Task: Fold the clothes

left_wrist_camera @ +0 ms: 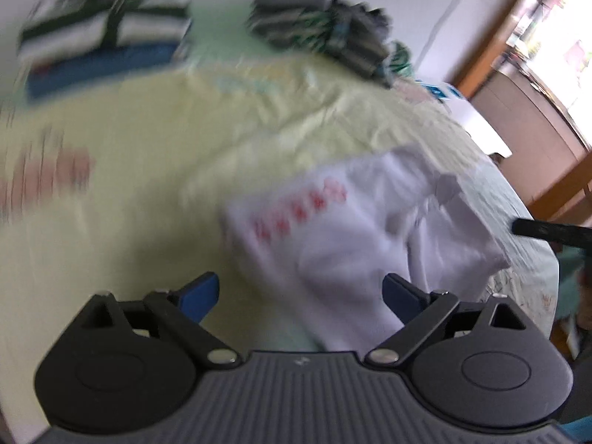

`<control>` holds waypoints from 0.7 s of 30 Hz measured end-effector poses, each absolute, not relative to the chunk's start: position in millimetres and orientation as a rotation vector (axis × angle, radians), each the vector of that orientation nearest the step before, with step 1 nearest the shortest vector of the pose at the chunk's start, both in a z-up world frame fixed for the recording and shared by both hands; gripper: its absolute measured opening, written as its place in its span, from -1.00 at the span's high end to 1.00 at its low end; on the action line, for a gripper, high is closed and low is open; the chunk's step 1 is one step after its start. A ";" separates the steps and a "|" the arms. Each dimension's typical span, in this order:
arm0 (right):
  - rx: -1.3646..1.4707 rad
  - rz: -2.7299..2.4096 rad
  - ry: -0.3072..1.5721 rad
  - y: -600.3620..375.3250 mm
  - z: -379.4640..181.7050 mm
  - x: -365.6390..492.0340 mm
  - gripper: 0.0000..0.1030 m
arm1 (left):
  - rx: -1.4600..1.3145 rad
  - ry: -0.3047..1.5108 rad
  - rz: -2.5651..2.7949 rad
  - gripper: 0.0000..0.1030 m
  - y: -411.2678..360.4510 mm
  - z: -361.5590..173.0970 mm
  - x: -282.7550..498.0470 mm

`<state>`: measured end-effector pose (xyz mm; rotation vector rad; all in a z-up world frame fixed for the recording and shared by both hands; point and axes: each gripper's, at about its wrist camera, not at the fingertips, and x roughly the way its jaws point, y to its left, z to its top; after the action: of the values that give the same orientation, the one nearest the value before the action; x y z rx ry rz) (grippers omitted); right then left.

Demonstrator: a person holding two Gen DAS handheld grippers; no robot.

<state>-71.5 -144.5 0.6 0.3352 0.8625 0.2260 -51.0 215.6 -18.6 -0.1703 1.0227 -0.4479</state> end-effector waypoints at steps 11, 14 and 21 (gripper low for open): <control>0.279 0.485 0.945 -135.2 -30.6 -17.1 -0.11 | -0.253 0.973 -0.313 -0.84 180.9 -33.3 -74.8; 0.288 0.557 0.955 -135.7 -33.3 -11.1 0.03 | -0.290 0.951 -0.303 -0.84 177.3 -34.1 -81.8; 0.312 0.698 0.984 -140.6 -40.9 0.2 0.27 | -0.372 0.883 -0.228 -0.20 161.6 -36.0 -89.1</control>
<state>0.2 -140.6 -40.9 0.3115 0.9836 0.6984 -89.1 161.6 -36.0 -0.3720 0.8833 -0.2275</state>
